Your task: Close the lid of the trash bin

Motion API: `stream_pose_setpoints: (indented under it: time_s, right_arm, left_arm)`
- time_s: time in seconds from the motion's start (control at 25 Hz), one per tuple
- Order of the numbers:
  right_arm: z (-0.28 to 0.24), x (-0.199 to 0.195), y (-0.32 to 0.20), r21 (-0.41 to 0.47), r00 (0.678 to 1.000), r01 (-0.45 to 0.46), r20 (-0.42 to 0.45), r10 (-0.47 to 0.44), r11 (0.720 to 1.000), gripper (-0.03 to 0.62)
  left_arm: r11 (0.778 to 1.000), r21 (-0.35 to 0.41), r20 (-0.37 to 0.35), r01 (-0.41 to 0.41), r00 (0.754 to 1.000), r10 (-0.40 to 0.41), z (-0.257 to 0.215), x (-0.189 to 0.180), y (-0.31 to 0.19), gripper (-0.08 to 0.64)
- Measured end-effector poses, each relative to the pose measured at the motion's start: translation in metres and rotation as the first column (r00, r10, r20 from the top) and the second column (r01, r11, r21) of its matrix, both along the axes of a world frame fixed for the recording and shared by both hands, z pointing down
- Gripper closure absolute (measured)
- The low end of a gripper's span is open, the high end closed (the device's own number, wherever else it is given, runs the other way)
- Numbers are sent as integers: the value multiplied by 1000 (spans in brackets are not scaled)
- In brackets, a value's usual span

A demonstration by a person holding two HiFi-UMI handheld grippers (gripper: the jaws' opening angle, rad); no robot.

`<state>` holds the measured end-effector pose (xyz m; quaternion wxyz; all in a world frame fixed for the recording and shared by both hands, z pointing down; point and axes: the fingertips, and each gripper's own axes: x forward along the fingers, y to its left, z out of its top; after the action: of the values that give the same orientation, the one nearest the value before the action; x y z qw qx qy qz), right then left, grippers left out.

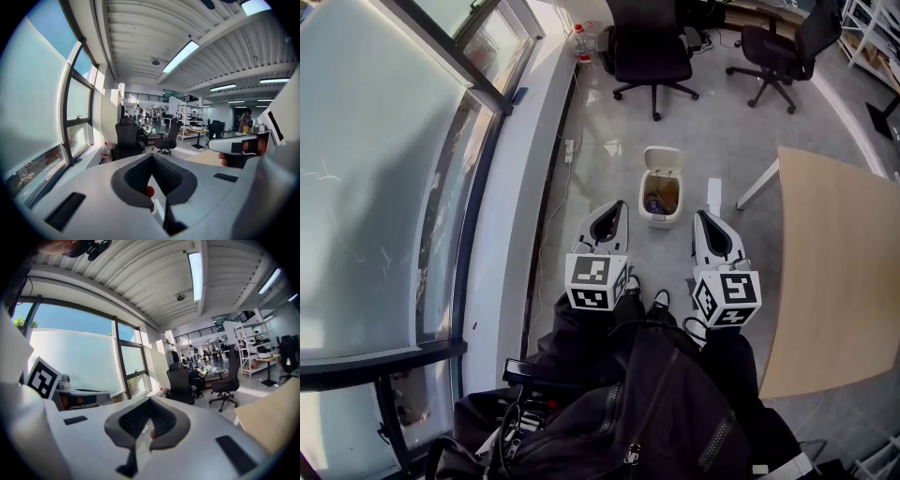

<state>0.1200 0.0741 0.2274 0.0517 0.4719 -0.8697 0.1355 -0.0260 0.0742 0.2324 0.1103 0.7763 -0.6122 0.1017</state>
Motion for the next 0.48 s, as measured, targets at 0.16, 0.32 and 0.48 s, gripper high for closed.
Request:
stream_pose_setpoints:
  time_s: [0.16, 0.32, 0.48]
  right_arm:
    - [20, -5, -3, -54, 1000, -18, -19, 17, 998, 588]
    - [28, -7, -18, -73, 998, -42, -40, 39, 996, 588]
    - [35, -18, -39, -89, 997, -56, -60, 51, 994, 588]
  left_arm:
    - [999, -48, -14, 21, 1000, -22, 21, -20, -4, 558]
    - [998, -61, -31, 14, 999, -16, 30, -28, -24, 558]
    - [997, -70, -45, -11, 999, 8, 37, -36, -49, 558]
